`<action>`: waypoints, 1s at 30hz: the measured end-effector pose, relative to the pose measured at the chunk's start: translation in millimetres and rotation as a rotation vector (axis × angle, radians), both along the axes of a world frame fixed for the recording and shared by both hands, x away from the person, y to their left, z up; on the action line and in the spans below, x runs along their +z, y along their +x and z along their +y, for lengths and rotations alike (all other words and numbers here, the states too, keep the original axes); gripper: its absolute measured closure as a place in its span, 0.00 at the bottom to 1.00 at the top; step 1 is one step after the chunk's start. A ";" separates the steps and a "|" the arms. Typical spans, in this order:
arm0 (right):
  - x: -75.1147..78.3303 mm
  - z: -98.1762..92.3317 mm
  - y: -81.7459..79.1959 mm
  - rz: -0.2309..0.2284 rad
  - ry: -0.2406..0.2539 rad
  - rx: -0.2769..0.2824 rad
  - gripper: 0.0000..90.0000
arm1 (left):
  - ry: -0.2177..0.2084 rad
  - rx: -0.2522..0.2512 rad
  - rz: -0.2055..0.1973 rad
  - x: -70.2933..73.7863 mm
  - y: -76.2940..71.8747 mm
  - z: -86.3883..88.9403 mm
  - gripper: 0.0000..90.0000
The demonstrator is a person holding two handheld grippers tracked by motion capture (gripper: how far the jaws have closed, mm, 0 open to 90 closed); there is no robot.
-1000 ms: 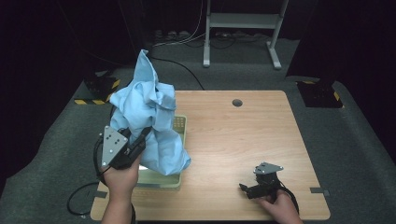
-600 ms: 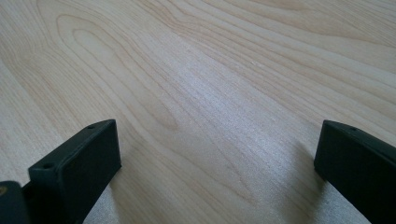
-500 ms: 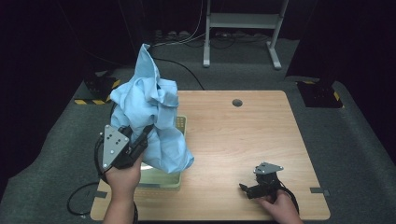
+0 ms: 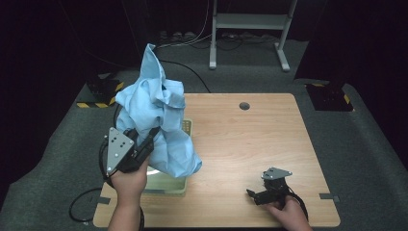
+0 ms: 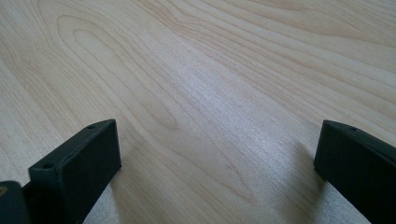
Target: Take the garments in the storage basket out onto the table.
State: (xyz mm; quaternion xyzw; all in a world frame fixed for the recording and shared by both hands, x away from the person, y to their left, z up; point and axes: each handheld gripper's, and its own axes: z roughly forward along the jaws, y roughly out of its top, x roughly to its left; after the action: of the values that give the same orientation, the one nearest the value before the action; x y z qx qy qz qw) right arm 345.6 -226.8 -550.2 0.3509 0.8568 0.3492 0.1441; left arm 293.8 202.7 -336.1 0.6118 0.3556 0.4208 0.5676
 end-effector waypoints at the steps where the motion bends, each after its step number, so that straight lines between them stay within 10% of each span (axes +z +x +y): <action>1: 0.0 0.0 0.0 0.000 0.000 0.000 0.00 | 0.000 0.000 0.000 0.0 0.0 0.0 0.78; 30: 0.0 -0.1 -0.5 0.001 0.000 0.001 0.00 | -0.013 -0.083 -0.006 6.5 20.4 -42.1 0.78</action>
State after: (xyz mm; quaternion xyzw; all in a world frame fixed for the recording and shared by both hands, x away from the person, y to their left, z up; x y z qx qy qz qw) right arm 345.1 -226.9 -550.2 0.3506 0.8570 0.3492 0.1437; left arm 314.1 160.6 -329.6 0.6211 0.3311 0.3963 0.5895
